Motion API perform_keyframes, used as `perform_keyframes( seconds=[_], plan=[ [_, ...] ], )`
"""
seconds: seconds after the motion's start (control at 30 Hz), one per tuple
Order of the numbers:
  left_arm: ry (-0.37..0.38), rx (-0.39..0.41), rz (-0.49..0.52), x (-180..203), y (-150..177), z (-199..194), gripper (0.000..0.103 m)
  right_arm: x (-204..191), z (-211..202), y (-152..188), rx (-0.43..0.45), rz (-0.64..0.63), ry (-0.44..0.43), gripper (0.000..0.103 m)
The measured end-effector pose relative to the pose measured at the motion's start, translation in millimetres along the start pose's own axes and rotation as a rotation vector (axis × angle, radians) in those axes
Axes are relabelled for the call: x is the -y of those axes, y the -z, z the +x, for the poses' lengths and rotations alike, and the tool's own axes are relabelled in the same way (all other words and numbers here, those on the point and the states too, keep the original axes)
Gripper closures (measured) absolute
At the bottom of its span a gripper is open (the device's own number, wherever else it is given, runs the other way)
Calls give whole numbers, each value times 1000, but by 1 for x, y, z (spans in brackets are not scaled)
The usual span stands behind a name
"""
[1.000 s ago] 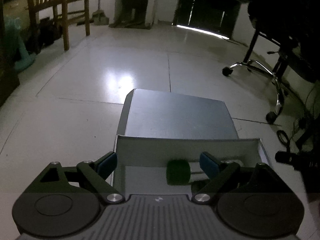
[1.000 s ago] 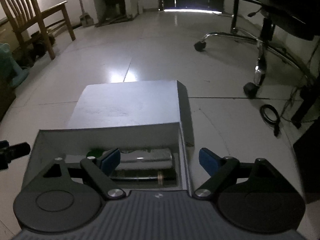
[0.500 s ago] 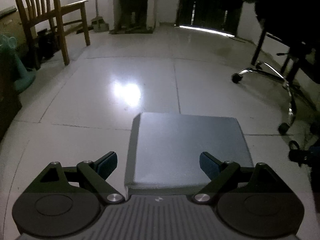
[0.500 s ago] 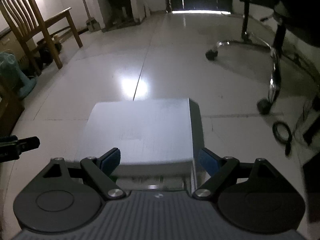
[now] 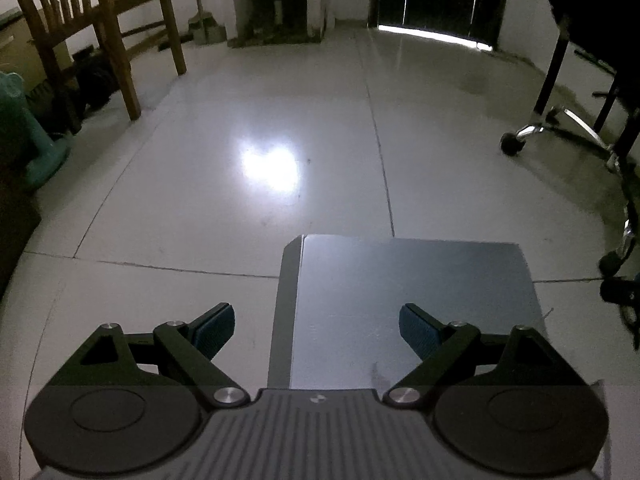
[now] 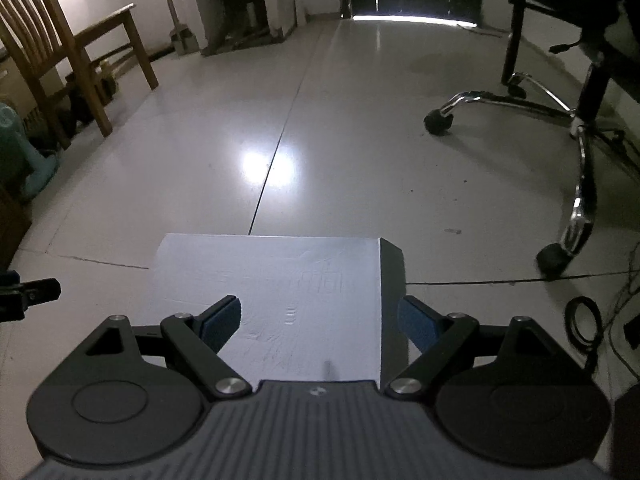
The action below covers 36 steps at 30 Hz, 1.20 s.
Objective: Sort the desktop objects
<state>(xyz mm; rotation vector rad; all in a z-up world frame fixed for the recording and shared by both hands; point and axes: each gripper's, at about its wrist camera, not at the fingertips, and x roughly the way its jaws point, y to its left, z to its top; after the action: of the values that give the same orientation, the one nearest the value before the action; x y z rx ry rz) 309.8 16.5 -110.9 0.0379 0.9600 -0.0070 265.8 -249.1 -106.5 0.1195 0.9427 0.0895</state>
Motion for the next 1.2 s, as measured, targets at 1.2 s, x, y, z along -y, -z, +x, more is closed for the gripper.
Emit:
perform_keyframes(
  seconds=[1.2],
  plan=[
    [-18,-187,-25,-21,-22,134,12,27,140,-17,-217,32,-21,21]
  ],
)
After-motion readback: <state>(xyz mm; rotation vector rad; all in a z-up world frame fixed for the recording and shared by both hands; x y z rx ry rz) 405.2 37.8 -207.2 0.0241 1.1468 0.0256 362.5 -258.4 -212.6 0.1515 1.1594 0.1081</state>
